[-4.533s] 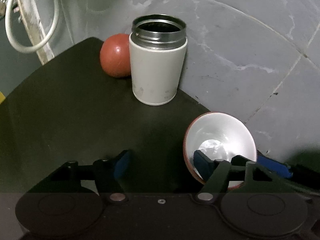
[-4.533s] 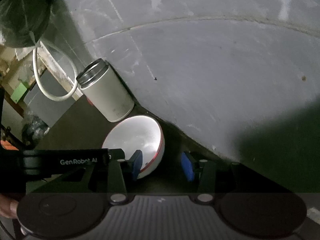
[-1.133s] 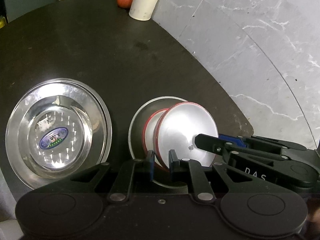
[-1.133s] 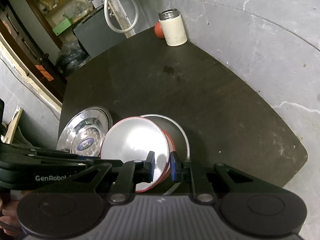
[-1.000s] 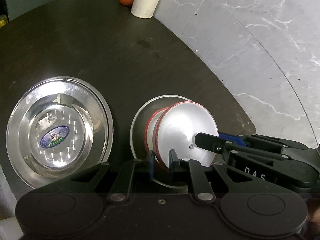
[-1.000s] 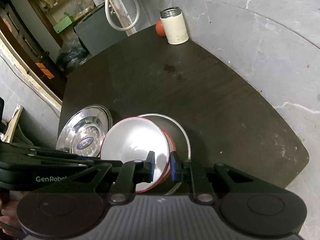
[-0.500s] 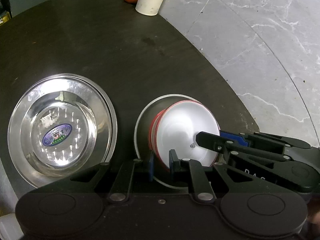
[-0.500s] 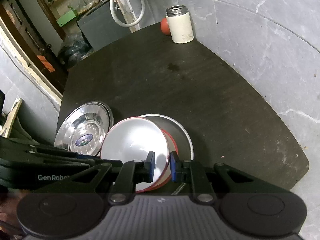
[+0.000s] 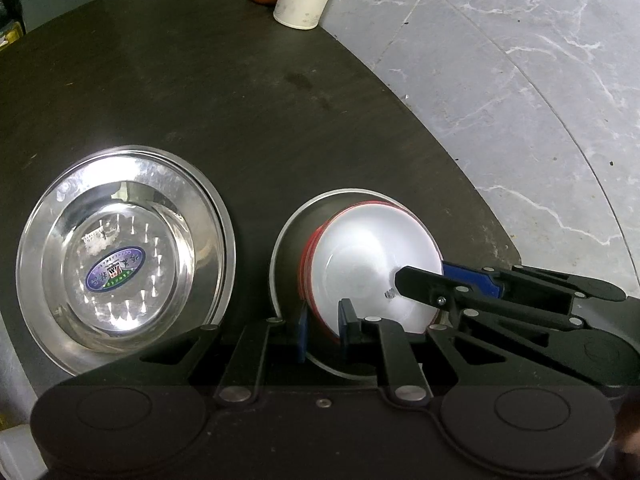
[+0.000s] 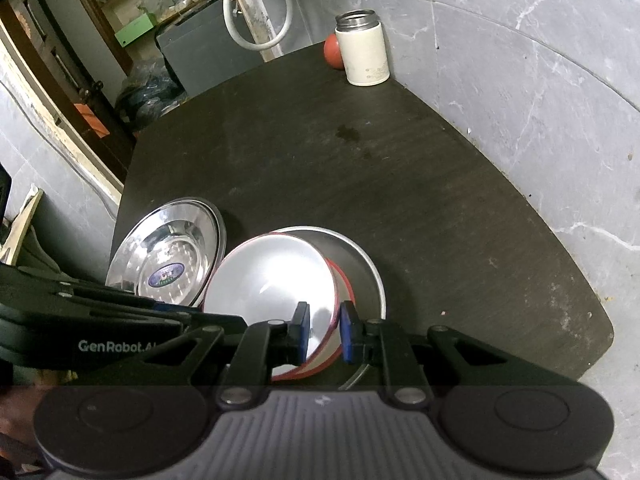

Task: Organize plates and bowls
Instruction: 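Lower the white bowl with both grippers into the nested white bowl, then open both grippers to release the white bowl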

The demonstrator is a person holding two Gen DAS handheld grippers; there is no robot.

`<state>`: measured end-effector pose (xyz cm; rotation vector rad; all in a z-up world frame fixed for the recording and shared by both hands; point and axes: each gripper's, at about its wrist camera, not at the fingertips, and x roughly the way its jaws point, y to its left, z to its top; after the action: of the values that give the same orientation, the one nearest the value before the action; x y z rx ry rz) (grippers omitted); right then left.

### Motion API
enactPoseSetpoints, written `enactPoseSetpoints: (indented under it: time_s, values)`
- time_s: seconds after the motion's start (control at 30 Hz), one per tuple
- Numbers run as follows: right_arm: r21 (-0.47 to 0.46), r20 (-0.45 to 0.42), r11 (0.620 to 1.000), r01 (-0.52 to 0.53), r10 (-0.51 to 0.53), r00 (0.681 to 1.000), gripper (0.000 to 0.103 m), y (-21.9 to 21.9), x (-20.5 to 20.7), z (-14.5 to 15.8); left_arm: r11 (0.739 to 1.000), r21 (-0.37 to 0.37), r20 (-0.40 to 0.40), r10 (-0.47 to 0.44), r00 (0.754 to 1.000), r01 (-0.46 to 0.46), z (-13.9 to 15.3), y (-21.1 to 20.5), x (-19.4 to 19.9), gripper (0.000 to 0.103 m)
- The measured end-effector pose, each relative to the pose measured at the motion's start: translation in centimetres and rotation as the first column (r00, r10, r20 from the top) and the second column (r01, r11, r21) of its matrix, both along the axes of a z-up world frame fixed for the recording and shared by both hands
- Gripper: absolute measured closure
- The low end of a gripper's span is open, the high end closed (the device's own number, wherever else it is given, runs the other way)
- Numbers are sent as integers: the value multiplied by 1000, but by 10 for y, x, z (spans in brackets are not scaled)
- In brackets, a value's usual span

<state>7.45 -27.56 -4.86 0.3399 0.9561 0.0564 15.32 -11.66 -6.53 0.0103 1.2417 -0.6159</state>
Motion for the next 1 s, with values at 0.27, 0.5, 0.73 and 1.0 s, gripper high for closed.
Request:
enactPoseSetpoints:
  time_s: [0.27,0.5,0.73,1.0]
  values:
    - [-8,-2,1000,5,-5,1000,83,0,-1,1,1000,3,6,1,1000,-1,0,0,-1,84]
    - [-5,1,1000,9,-9,1000,83,-2,-2,0,1000,2,2,5,1000,-5,0,0,-1,84]
    - [-2,11,1000,15,-15,1000,82,-5,-4,2,1000,2,10,20,1000,-20,4,1,-3,84]
    - [-8,41,999,49,-48,998,75,-15,-10,10,997,-13,31,82,996,-82,16,21,-7,69]
